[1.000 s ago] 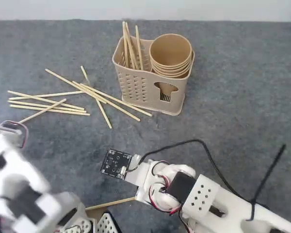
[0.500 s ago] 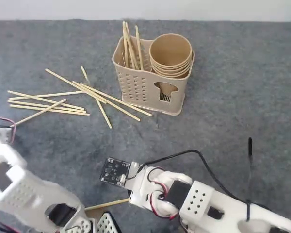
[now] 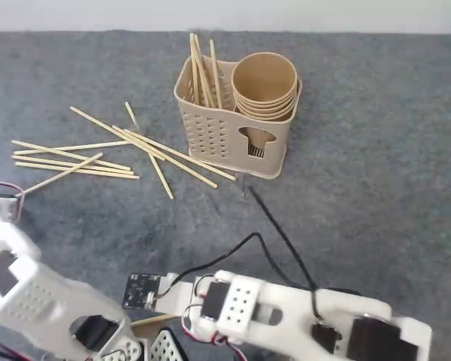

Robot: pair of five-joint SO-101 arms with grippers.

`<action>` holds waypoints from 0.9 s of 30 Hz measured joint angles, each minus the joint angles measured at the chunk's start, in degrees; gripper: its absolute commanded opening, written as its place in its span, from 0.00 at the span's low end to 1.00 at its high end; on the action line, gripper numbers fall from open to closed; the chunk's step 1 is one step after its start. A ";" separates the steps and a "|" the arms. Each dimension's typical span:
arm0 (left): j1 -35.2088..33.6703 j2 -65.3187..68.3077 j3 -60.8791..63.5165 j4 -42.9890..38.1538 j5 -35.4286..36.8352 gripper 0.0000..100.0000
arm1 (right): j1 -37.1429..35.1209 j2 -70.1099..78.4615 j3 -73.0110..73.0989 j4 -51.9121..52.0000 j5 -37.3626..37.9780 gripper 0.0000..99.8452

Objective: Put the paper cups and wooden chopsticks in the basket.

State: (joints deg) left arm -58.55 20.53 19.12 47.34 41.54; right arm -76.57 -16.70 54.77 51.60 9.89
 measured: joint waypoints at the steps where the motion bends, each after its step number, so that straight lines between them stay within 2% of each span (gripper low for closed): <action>1: 0.00 0.00 0.00 0.00 0.00 0.25 | 0.00 1.05 -0.53 -0.26 0.00 0.13; 10: -0.26 0.00 0.00 0.00 0.00 0.25 | 0.00 4.13 -1.14 -4.40 0.09 0.13; 12: -0.26 0.00 0.00 0.00 0.00 0.25 | 0.00 4.22 -1.14 -4.66 0.09 0.10; 14: -0.26 0.00 0.00 0.00 0.00 0.25 | 0.00 4.84 -1.14 -4.66 0.09 0.01; 20: -0.18 0.18 -0.18 0.00 0.00 0.25 | 0.26 6.42 -3.52 -4.75 0.00 0.01; 23: -0.18 0.18 -0.26 0.00 0.00 0.25 | 0.18 6.33 -4.66 -2.81 -0.09 0.01; 27: -0.18 0.18 -0.26 0.00 0.00 0.25 | 0.26 -0.18 -5.45 5.10 -0.09 0.01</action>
State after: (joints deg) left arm -58.73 20.70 18.86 47.34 41.54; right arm -76.31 -16.88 49.32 56.70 9.80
